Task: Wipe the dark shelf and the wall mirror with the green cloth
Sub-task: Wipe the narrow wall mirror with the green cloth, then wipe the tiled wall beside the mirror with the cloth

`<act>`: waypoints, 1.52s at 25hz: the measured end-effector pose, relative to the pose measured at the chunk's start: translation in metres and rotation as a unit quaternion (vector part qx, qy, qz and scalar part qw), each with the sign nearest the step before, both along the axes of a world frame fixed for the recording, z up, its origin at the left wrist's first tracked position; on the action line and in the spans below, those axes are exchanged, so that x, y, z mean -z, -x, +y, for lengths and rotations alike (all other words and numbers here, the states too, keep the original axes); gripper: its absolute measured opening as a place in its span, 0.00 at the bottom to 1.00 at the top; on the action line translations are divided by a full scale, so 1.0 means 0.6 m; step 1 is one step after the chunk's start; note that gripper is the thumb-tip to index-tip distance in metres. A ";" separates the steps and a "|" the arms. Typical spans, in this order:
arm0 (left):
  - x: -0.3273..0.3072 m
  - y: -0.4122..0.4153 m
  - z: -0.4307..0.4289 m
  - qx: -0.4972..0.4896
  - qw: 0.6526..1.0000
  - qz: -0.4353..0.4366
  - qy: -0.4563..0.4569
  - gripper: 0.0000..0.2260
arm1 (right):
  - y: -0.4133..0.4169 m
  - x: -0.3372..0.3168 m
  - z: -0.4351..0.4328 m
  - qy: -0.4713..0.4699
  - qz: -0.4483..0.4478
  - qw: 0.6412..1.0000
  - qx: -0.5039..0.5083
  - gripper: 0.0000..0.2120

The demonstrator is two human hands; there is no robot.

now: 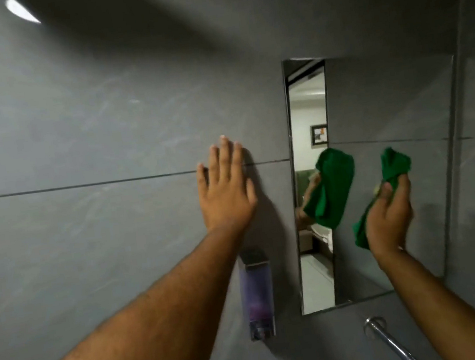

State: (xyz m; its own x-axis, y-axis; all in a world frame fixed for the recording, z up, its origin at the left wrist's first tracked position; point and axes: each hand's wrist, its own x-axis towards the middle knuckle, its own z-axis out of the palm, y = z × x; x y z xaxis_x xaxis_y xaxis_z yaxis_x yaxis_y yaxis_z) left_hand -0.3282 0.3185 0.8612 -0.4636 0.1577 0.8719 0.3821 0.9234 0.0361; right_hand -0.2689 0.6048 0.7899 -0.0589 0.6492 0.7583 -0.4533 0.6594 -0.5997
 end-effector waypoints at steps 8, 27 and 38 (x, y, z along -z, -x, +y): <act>-0.077 -0.091 -0.252 -0.089 0.993 0.067 -0.026 0.34 | -0.003 -0.224 -0.323 -0.162 0.084 0.981 -0.064 0.23; 0.737 -0.251 -0.399 -0.015 0.950 -0.311 -0.039 0.32 | -0.081 0.502 -0.629 -0.108 -0.283 0.909 -0.287 0.20; 1.331 -0.463 -0.464 -0.078 0.802 -0.589 -0.063 0.31 | -0.174 1.233 -0.640 -0.038 -0.711 0.628 -0.315 0.25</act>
